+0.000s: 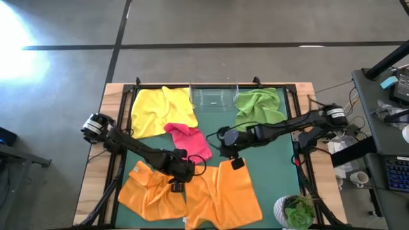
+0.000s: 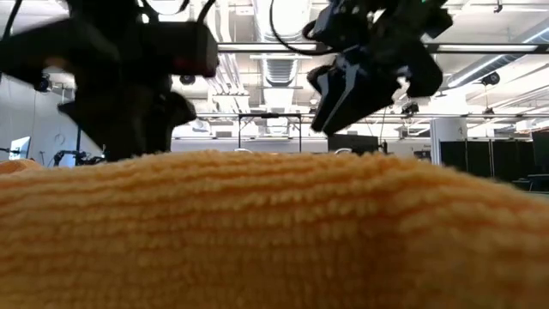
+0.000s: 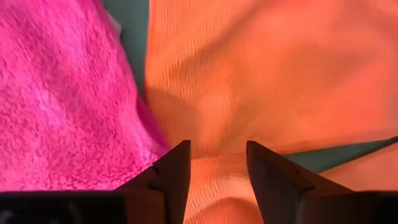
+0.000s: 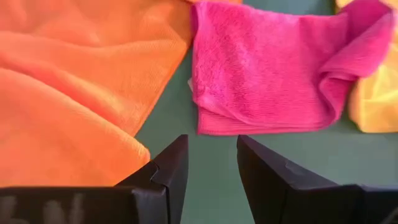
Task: Fold microfiber towels
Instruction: Fold the pink microfiber towel
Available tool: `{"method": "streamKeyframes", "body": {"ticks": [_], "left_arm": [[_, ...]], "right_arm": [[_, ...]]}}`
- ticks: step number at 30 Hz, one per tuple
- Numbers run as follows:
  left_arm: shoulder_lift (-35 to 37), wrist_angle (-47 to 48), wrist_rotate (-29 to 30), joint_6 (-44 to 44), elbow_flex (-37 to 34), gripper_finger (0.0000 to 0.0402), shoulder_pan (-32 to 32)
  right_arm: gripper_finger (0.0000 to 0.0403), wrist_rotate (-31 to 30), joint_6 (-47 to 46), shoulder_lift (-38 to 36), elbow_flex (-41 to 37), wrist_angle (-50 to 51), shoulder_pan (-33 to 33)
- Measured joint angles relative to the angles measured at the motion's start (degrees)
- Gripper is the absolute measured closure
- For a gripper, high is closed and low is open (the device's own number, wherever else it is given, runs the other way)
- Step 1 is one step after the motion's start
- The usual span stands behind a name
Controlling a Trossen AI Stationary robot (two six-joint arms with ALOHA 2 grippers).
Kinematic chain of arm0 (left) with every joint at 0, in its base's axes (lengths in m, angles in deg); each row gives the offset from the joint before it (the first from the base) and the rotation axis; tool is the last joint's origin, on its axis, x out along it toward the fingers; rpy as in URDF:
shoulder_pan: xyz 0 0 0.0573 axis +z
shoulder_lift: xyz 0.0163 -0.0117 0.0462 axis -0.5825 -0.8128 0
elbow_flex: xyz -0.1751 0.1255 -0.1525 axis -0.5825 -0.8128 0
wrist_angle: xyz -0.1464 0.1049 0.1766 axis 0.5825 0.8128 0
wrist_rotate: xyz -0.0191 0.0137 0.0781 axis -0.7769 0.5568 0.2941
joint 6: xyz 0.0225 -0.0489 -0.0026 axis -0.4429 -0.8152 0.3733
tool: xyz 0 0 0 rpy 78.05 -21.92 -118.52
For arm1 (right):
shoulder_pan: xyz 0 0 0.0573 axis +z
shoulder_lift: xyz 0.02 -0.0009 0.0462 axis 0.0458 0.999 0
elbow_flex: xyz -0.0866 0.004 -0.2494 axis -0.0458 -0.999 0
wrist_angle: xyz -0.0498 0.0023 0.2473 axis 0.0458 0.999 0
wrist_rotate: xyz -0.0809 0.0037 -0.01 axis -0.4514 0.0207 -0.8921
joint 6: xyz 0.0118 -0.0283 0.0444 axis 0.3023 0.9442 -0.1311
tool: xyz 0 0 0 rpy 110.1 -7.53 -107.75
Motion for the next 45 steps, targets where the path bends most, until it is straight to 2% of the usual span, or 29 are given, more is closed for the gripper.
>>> {"method": "streamKeyframes", "body": {"ticks": [8,15,23,28,41,45], "left_arm": [[-1.75,1.65,8.42,-2.03,-0.03,0.0261,0.04],[-0.66,2.23,8.69,-2.97,-0.01,0.0261,-0.09],[-1.73,2.94,9.41,-2.56,-0.46,0.0261,0.13],[-3.53,2.94,11.40,-2.60,-0.46,0.0261,0.26],[-4.44,2.55,12.89,-3.37,-0.44,0.0261,0.39],[-4.44,2.52,12.89,-6.97,-0.07,0.0276,0.57]], "right_arm": [[0.0287,0.03,1.31,6.51,5.84,0.15,0.00],[0.0287,1.12,2.26,10.73,9.14,0.24,0.00],[0.0289,1.66,4.60,13.66,9.20,0.04,-0.02],[0.0288,4.58,5.73,14.92,9.20,-1.09,-0.15],[0.0284,1.50,8.33,18.86,9.18,-5.15,-0.15],[0.0284,1.48,9.29,20.25,9.15,-4.80,-0.15]]}}
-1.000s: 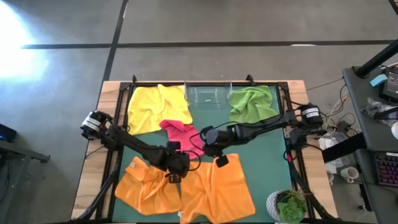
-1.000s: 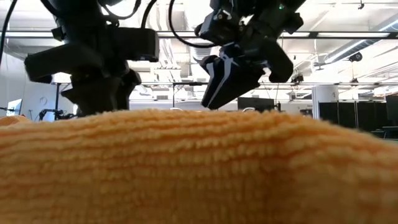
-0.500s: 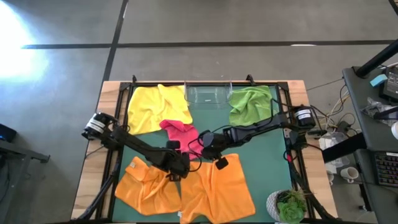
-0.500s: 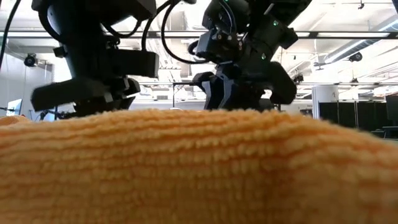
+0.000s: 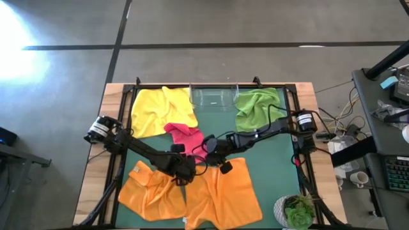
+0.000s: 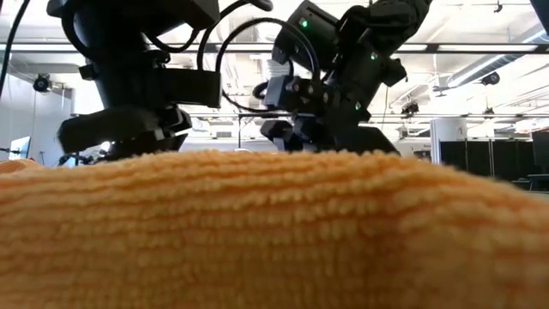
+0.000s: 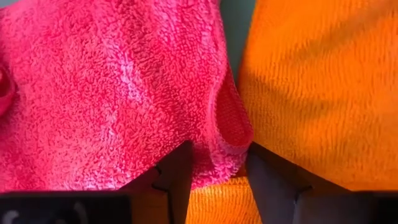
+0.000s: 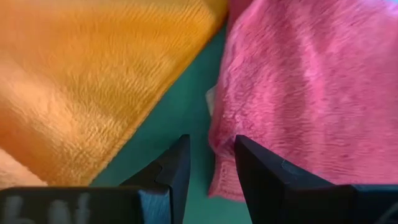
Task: Fold microfiber towels
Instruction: Fold the pink microfiber towel
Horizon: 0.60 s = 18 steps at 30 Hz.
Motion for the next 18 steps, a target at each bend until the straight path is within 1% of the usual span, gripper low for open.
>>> {"method": "streamKeyframes", "body": {"ticks": [3,10,13,18], "left_arm": [[0.00,0.02,-0.02,-0.60,0.04,0.0306,0.04],[0.00,-0.03,-0.17,-0.65,0.04,0.0388,0.04],[0.00,-0.07,-0.17,-0.78,0.04,0.0397,0.04],[0.00,-0.04,-0.23,-3.59,0.04,0.0400,0.04]], "right_arm": [[0.0284,-0.72,0.28,0.82,0.00,-0.67,0.00],[0.0284,-8.15,0.53,1.39,0.02,-2.78,0.08],[0.0284,-10.12,0.60,1.57,0.02,-3.24,-0.08],[0.0286,-9.92,0.79,2.69,0.16,-3.10,-0.57]]}}
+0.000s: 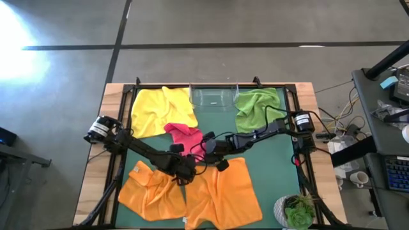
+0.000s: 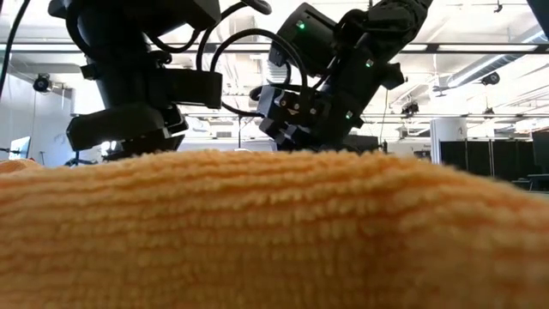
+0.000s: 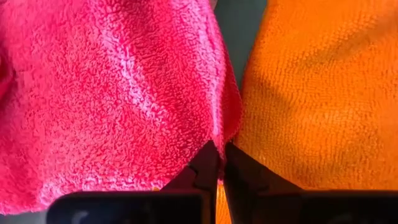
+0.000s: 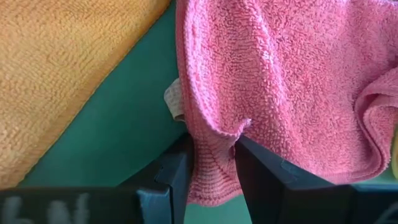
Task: Fold microfiber towels
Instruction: Fold the pink microfiber towel
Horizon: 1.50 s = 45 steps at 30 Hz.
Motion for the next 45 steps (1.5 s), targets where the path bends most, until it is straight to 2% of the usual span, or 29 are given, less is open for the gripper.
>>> {"method": "streamKeyframes", "body": {"ticks": [4,11,16,21,29,37,45], "left_arm": [[0.03,-0.01,-0.47,-0.08,0.19,0.0400,0.00],[0.07,0.05,-0.61,-0.04,0.94,0.0400,0.04],[0.40,0.22,-1.59,-0.04,2.15,0.0400,0.04],[2.31,0.71,-1.85,-0.04,3.07,0.0400,0.15],[10.67,0.44,-2.00,0.01,3.41,0.0400,0.55],[20.77,0.95,-1.44,3.21,3.73,0.0400,1.52],[28.43,0.95,5.81,7.81,5.28,0.0400,2.46]], "right_arm": [[0.0306,0.06,-0.13,0.25,0.06,0.02,0.00],[0.0387,0.07,-0.22,0.38,-0.02,-0.97,0.00],[0.0393,-0.42,-2.95,-1.12,-0.04,2.27,-0.02],[0.0394,-0.56,-8.53,-6.47,-0.19,9.76,0.13],[0.0394,-0.87,-16.99,-17.08,0.57,16.90,1.86],[0.0394,-6.07,-23.58,-20.60,8.52,24.66,2.54],[0.0394,-14.47,-26.01,-20.34,17.12,32.62,3.21]]}}
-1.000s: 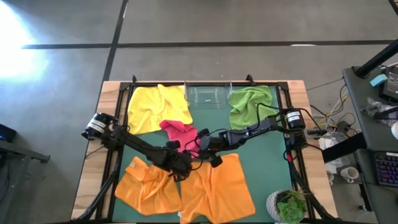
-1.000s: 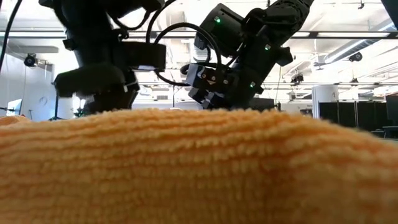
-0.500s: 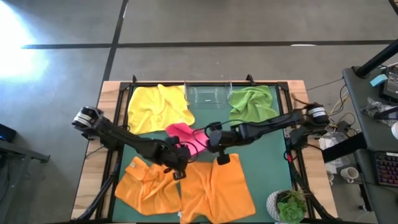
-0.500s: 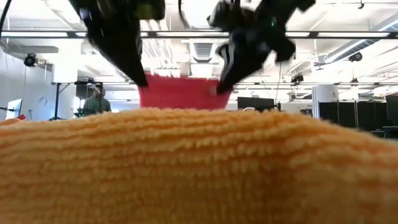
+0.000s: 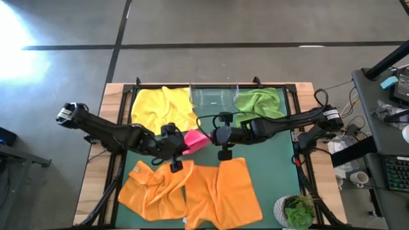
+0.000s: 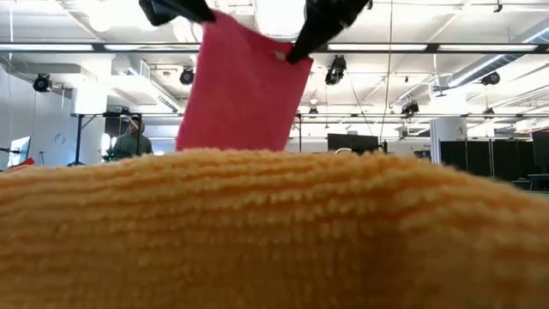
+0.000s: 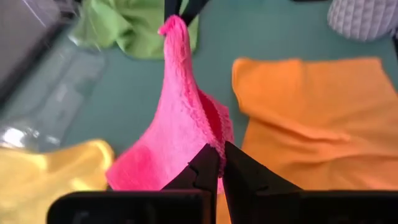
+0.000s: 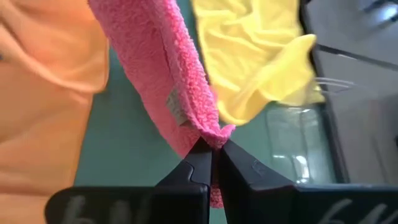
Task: Fold microfiber towels
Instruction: Fold the pink microfiber towel
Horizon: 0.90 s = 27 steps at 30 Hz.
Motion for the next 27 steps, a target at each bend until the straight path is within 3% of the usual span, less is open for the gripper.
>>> {"method": "streamKeyframes", "body": {"ticks": [15,20,27], "left_arm": [[-0.41,-0.48,3.88,6.46,6.43,0.0400,1.66],[-2.31,-0.88,9.23,8.29,9.26,0.0400,2.15],[-5.12,-1.40,14.39,16.64,10.31,0.0400,5.97]], "right_arm": [[0.0394,-9.45,-8.45,-0.39,16.54,17.19,5.82],[0.0394,-12.10,-12.31,-0.40,18.64,21.69,6.35],[0.0394,-20.74,-11.06,-0.40,17.97,25.56,4.54]]}}
